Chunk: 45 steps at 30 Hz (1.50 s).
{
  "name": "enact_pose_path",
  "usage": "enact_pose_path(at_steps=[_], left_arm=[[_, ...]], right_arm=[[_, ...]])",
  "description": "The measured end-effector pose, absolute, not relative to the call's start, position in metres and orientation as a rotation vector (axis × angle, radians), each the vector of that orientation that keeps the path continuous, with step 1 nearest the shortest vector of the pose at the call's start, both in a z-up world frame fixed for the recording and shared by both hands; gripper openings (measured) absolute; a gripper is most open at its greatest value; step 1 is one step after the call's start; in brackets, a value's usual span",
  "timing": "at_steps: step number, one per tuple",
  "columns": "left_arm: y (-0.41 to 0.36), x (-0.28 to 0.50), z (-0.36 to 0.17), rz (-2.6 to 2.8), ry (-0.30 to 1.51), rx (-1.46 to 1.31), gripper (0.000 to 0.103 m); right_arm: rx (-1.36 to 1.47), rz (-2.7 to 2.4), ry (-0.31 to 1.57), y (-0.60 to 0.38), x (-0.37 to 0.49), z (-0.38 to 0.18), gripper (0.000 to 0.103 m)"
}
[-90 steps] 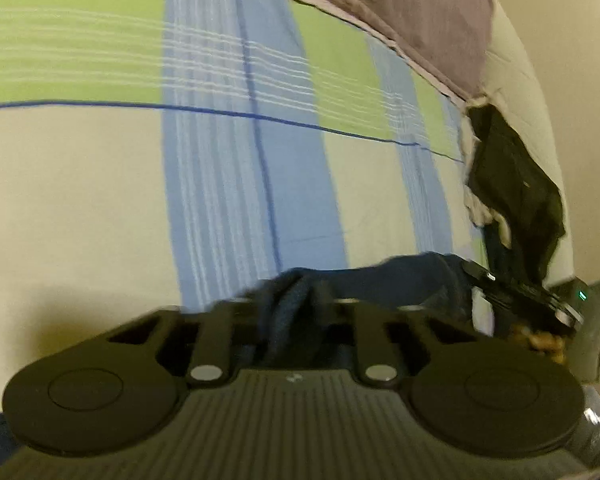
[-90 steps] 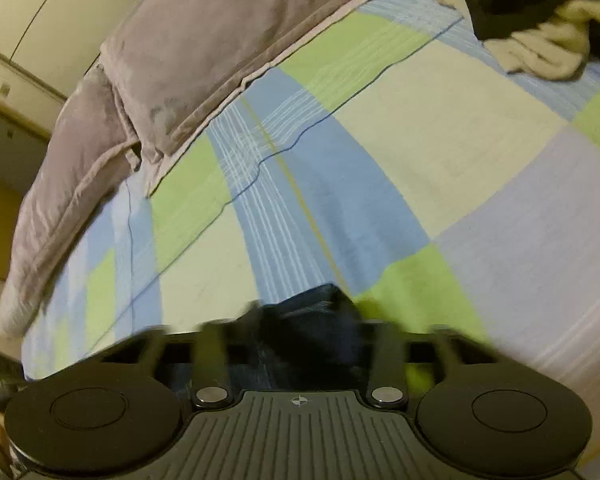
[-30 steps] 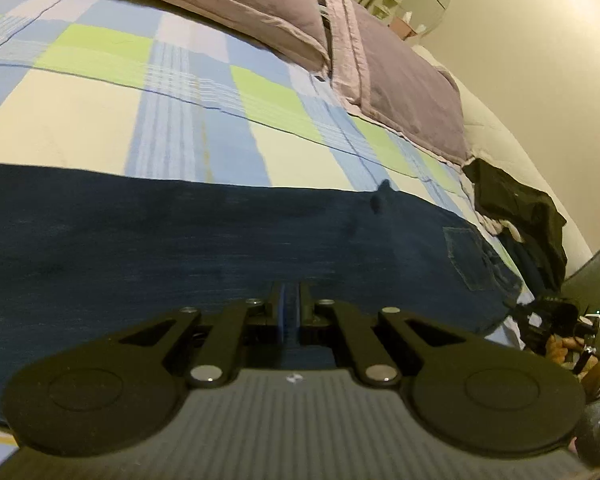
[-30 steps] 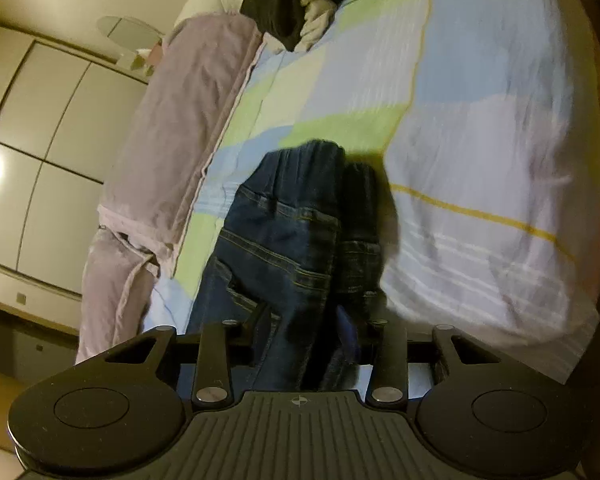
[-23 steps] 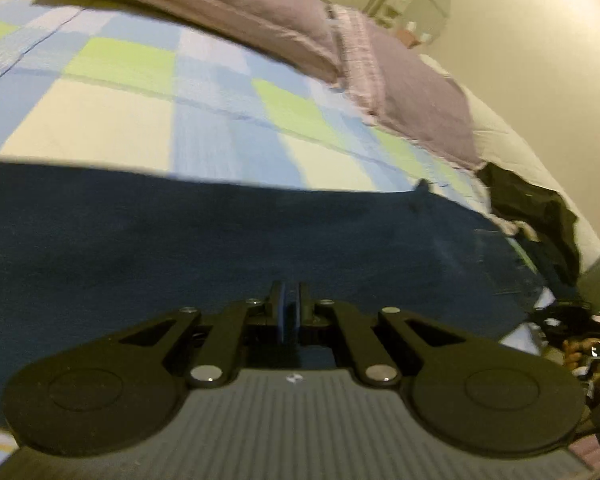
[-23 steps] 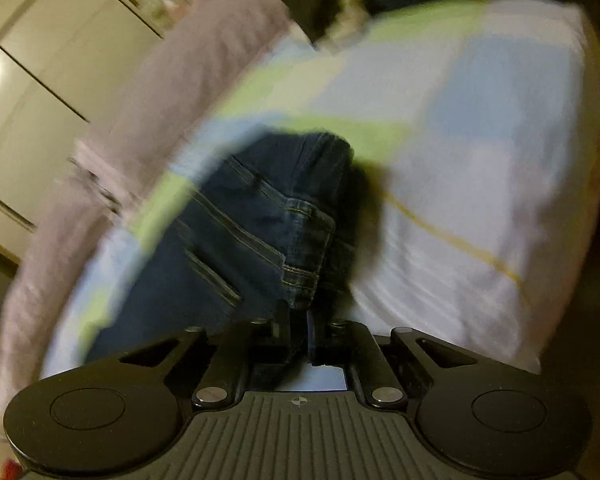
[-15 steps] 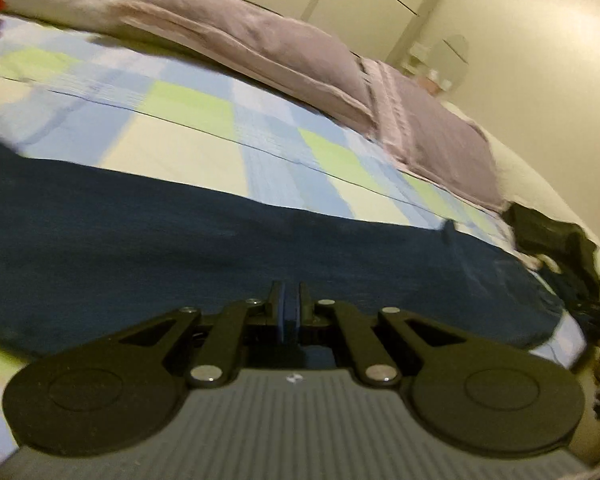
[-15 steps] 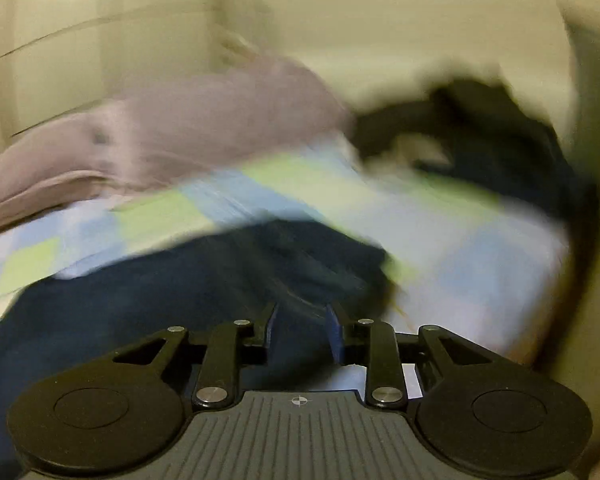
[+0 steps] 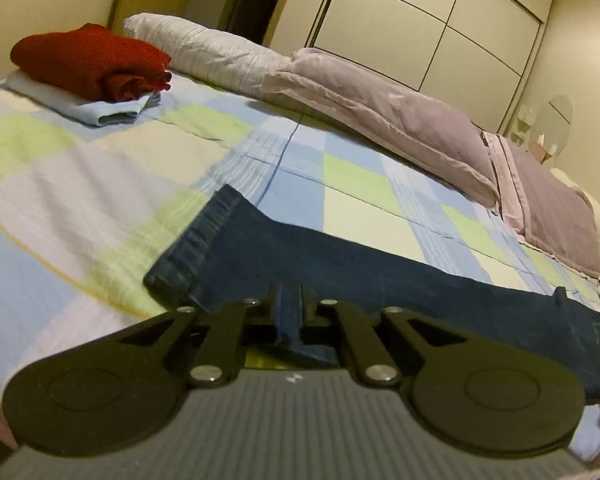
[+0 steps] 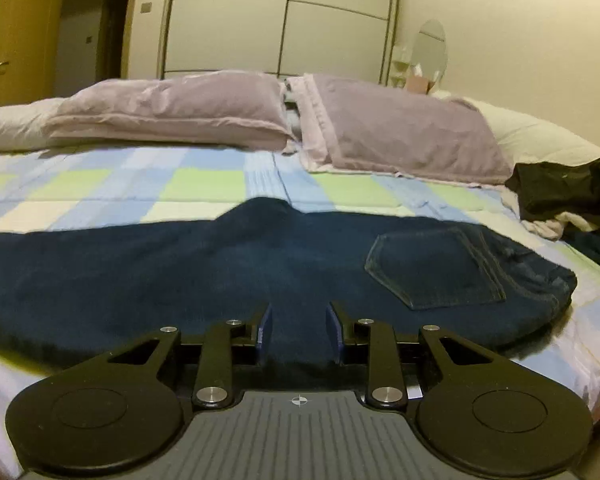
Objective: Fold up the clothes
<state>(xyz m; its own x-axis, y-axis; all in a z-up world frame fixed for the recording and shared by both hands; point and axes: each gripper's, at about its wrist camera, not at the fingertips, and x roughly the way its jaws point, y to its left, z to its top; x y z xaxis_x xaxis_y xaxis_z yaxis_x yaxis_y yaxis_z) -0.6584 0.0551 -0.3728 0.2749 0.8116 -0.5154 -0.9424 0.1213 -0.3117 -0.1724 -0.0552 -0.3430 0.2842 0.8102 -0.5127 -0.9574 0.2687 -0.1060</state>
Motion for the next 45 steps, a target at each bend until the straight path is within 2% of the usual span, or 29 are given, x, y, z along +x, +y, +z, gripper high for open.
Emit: enact_pose_path(at_steps=[1,4,8,12,17,18,19,20,22,23,24,29,33,36,45], left_arm=[[0.061,-0.660,-0.378,1.317,0.274,-0.650,0.008],[0.064,-0.673,-0.390,1.374,0.309,-0.660,0.003],[0.061,-0.685,-0.383,1.417,0.300,-0.694,0.003],[0.065,-0.677,-0.373,1.452,0.343,-0.644,0.003],[0.064,-0.686,-0.362,1.448,0.343,-0.755,0.003],[0.058,-0.683,-0.353,1.459,0.344,-0.753,0.007],[0.049,-0.679,-0.344,1.476,0.351,-0.735,0.020],[0.040,-0.674,-0.336,1.484,0.366,-0.721,0.025],[0.019,-0.661,-0.324,1.476,0.404,-0.700,0.028],[0.008,-0.654,-0.319,1.470,0.422,-0.689,0.029],[-0.002,-0.646,-0.315,1.463,0.443,-0.679,0.031],[-0.047,-0.608,-0.301,1.431,0.525,-0.633,0.032],[-0.077,-0.579,-0.288,1.405,0.570,-0.553,0.038],[-0.097,-0.562,-0.277,1.388,0.591,-0.490,0.042],[-0.138,-0.540,-0.261,1.359,0.605,-0.394,0.044]], right_arm=[[-0.455,1.231,0.420,-0.049,-0.175,-0.347,0.029],[-0.491,1.223,0.467,-0.038,-0.187,-0.366,0.029],[-0.520,1.226,0.428,-0.049,-0.200,-0.366,0.029],[-0.404,1.239,0.457,-0.054,-0.198,-0.361,0.030],[-0.490,1.241,0.508,-0.043,-0.215,-0.359,0.030],[-0.458,1.269,0.531,-0.047,-0.216,-0.351,0.030],[-0.436,1.288,0.548,-0.052,-0.218,-0.345,0.030],[-0.420,1.301,0.562,-0.057,-0.220,-0.339,0.030],[-0.389,1.327,0.590,-0.067,-0.225,-0.328,0.037],[-0.391,1.333,0.603,-0.073,-0.229,-0.325,0.053],[-0.390,1.337,0.614,-0.079,-0.231,-0.324,0.064],[-0.348,1.356,0.635,-0.114,-0.235,-0.312,0.064],[-0.331,1.331,0.626,-0.137,-0.233,-0.299,0.064],[-0.316,1.319,0.614,-0.155,-0.233,-0.290,0.064],[-0.245,1.298,0.590,-0.202,-0.227,-0.270,0.064]])
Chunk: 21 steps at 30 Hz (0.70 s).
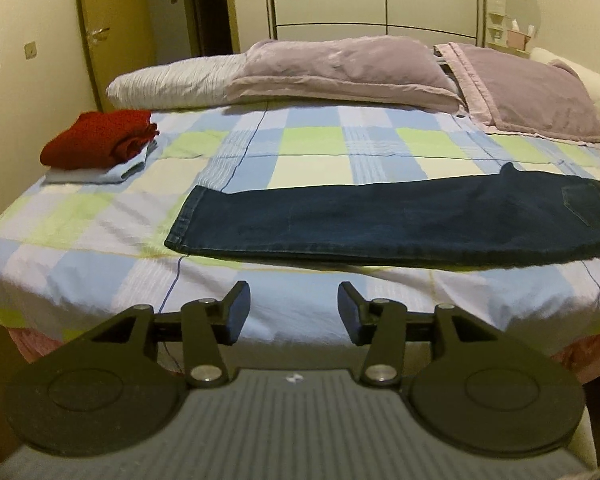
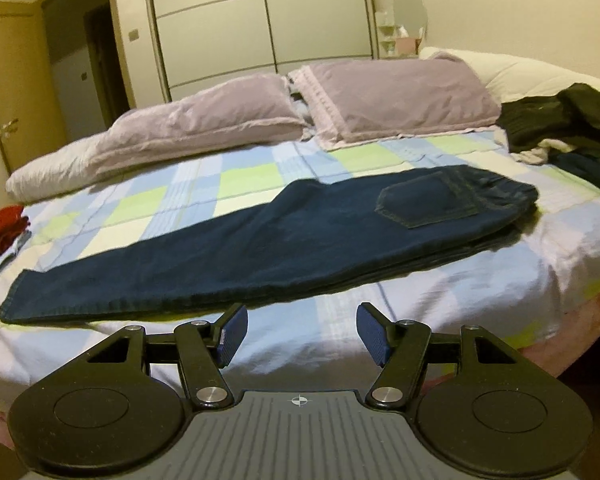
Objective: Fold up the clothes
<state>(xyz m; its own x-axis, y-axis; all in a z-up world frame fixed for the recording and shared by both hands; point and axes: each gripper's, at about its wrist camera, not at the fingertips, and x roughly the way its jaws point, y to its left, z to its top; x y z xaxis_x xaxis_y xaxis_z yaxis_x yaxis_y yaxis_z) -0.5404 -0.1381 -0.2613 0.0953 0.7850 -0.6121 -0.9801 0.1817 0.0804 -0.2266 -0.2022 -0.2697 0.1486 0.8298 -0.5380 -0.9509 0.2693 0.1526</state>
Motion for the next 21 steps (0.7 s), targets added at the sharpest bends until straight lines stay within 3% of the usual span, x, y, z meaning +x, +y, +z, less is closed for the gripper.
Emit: enact_pose_path(at_steps=[21], left_arm=[[-0.174,-0.528,-0.260,1.279,0.598,-0.357,0.048]], right_arm=[[-0.221,1.278,0.551,-0.241,-0.226,-0.252,0.064]])
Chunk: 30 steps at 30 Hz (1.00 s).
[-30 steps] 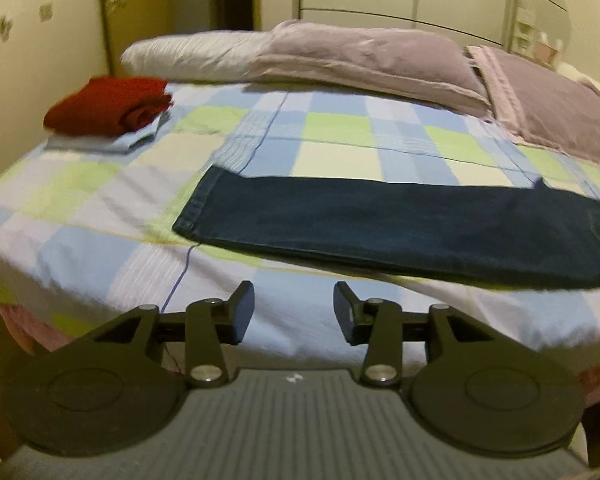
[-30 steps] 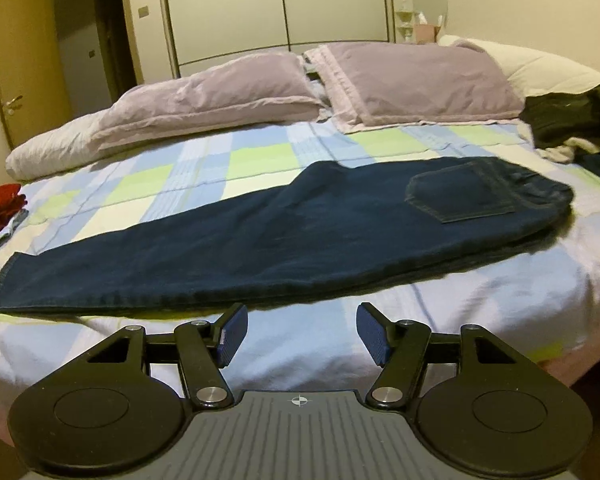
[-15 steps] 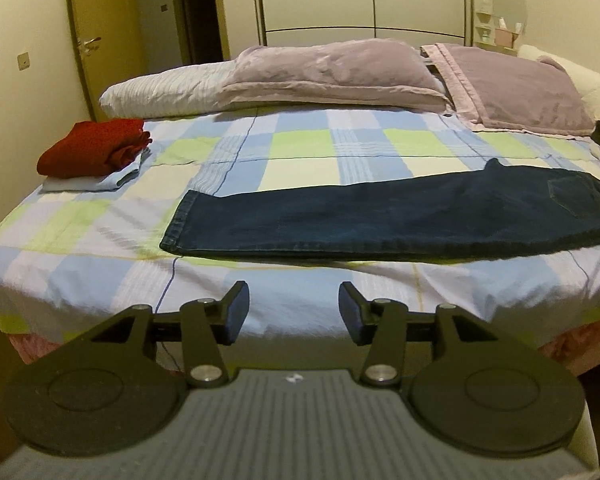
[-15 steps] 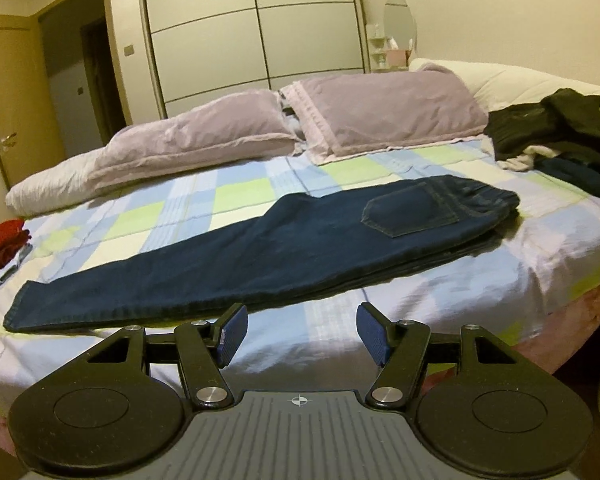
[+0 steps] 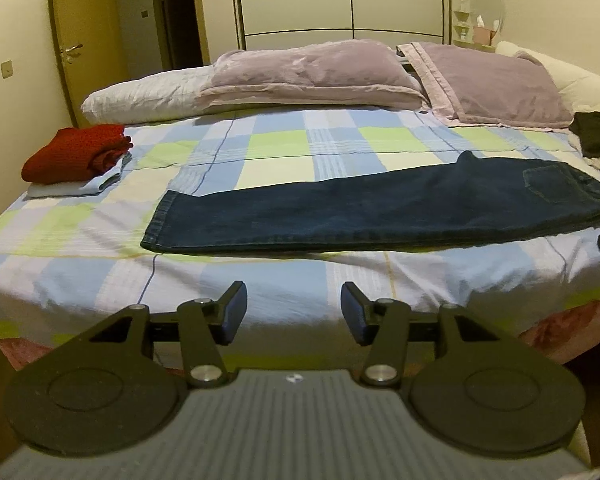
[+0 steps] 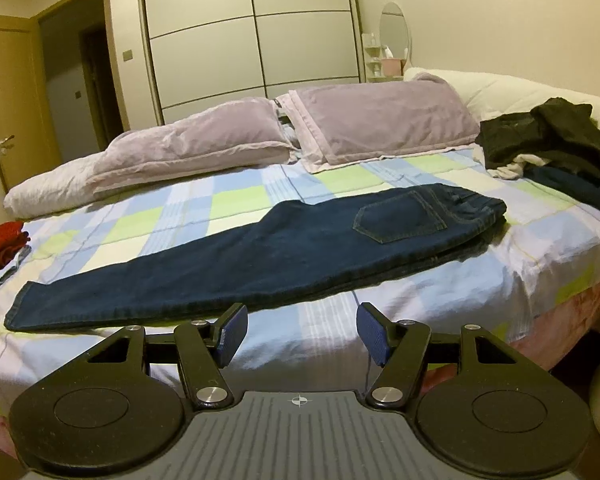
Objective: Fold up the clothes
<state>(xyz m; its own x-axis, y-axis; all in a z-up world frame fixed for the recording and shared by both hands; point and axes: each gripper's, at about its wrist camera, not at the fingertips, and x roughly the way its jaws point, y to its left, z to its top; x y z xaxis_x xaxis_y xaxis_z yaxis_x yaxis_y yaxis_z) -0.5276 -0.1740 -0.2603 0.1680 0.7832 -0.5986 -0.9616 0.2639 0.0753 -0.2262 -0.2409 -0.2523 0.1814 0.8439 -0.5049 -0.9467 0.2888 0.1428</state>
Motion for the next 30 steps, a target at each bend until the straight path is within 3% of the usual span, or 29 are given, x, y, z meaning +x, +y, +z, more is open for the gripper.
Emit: enact_pose_path(at_steps=[22,30], left_arm=[[-0.142,-0.513,-0.259,1.229,0.495,-0.464,0.048],[-0.099,-0.532,-0.285,1.315,0.478,-0.591,0.038]], right_arm=[[-0.192,1.254,0.582,-0.231,-0.190,-0.261,0.064],[-0.114,1.254,0.725,-0.209,-0.140,-0.301,0.064]])
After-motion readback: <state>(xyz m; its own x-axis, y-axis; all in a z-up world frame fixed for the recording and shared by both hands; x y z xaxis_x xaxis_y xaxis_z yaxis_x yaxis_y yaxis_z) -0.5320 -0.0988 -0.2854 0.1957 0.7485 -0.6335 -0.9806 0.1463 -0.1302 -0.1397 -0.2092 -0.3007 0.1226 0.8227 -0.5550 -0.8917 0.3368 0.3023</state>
